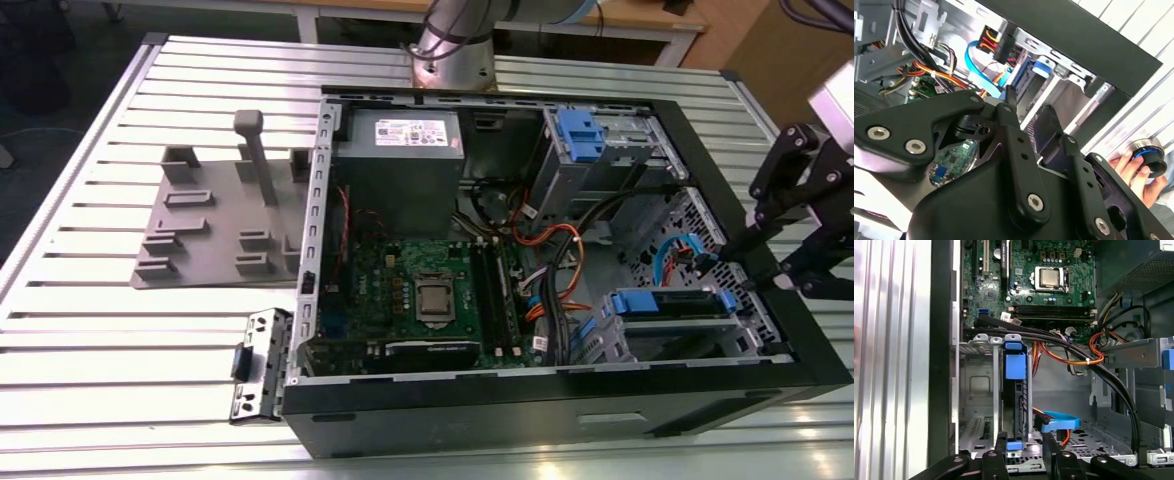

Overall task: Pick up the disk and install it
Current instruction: 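Insert the first disk wire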

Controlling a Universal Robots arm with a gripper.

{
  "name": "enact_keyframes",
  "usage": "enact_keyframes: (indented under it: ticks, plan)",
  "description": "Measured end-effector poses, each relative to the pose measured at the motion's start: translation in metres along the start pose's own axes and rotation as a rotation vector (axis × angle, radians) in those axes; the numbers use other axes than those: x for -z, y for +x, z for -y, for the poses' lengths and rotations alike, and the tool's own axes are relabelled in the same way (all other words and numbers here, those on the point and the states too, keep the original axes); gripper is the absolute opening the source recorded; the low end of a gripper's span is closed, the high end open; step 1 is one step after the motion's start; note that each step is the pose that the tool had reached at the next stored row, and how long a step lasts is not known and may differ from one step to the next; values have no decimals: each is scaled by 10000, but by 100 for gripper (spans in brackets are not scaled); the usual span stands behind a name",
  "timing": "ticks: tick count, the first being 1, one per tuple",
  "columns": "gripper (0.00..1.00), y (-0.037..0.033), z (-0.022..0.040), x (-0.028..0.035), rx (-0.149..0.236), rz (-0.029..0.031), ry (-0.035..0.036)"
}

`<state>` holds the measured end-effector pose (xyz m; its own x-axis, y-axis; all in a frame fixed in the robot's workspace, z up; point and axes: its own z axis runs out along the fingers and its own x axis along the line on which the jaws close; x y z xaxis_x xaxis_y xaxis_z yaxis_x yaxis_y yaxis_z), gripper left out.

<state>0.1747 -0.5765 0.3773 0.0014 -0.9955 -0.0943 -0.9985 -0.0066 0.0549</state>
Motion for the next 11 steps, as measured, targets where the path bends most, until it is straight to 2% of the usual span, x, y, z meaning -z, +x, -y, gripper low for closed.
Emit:
enact_keyframes:
  ticks: [2, 6, 11]
  plan:
    - [41, -31, 10, -20, 1, -11, -1]
    - [41, -78, 41, -87, -3, -97, 0]
    - [41, -142, 77, -147, 1, -133, -1]
